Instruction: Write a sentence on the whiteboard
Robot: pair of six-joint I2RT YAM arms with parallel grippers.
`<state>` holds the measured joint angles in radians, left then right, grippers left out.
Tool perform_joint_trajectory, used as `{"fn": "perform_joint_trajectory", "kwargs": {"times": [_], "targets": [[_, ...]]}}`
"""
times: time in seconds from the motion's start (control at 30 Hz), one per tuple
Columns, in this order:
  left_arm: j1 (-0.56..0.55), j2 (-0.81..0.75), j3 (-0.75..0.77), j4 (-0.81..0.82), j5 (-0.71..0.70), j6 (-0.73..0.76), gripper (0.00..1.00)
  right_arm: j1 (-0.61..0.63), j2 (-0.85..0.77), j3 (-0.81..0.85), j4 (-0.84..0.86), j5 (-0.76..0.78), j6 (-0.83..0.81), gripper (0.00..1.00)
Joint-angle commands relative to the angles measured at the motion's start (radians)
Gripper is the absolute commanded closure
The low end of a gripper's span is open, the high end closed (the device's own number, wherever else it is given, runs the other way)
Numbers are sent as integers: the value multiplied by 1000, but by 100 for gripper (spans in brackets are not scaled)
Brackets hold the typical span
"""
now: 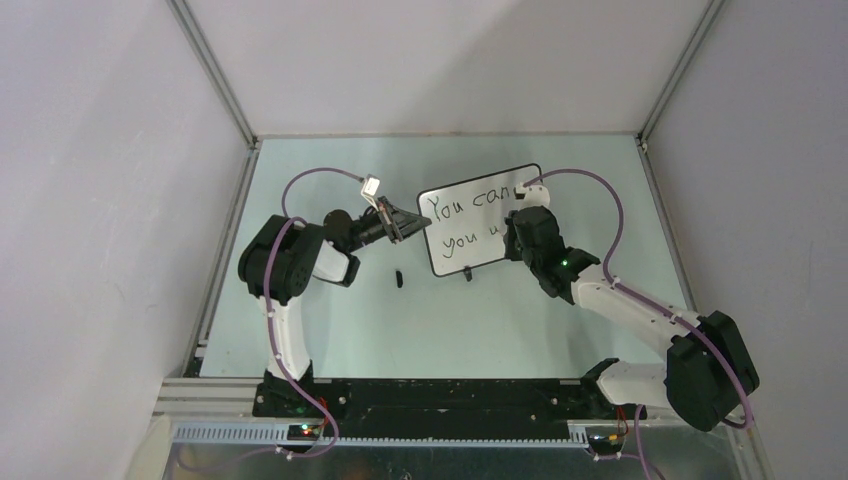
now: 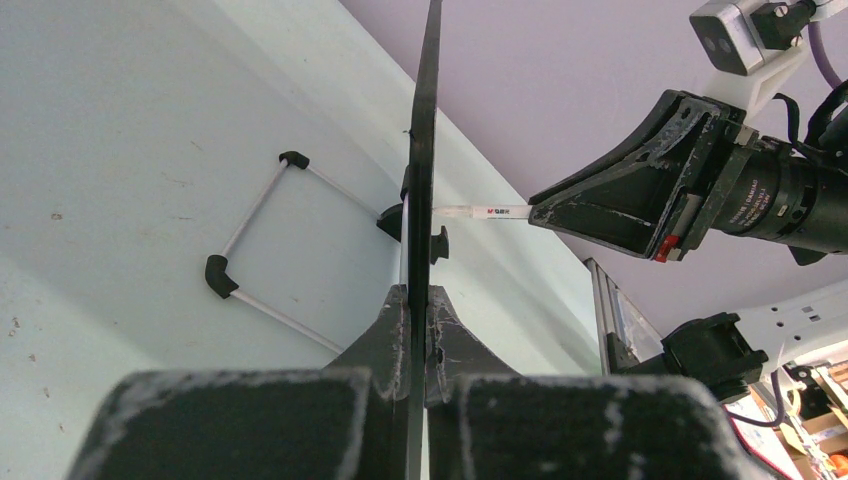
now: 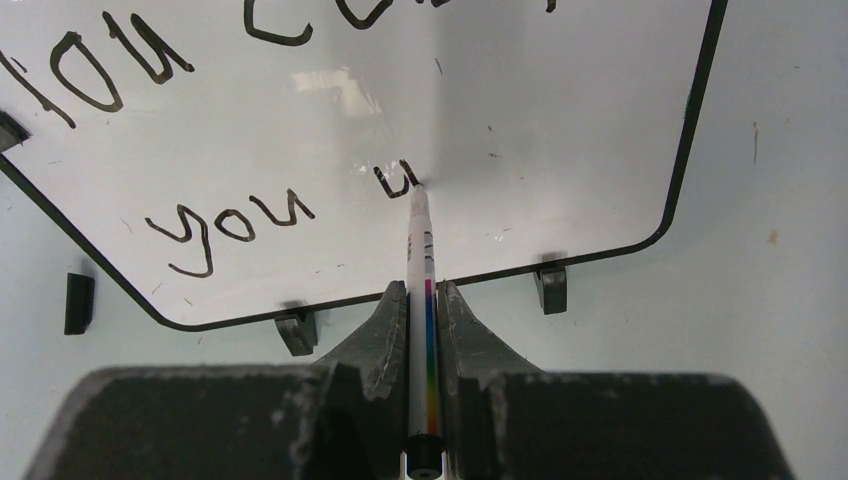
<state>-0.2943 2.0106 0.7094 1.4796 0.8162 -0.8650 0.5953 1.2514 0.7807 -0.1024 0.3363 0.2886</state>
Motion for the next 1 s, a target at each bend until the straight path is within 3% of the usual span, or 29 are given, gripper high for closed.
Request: {"fn": "perform_joint_trajectory", "kwargs": {"times": [0.0,0.97], "targets": [[0,-39,28,51,28,-17,100,-3,10,29,6,30,9,100],[-1,-26,38,51,36,-20,100,-40,29,88,12,2,6,100]]}}
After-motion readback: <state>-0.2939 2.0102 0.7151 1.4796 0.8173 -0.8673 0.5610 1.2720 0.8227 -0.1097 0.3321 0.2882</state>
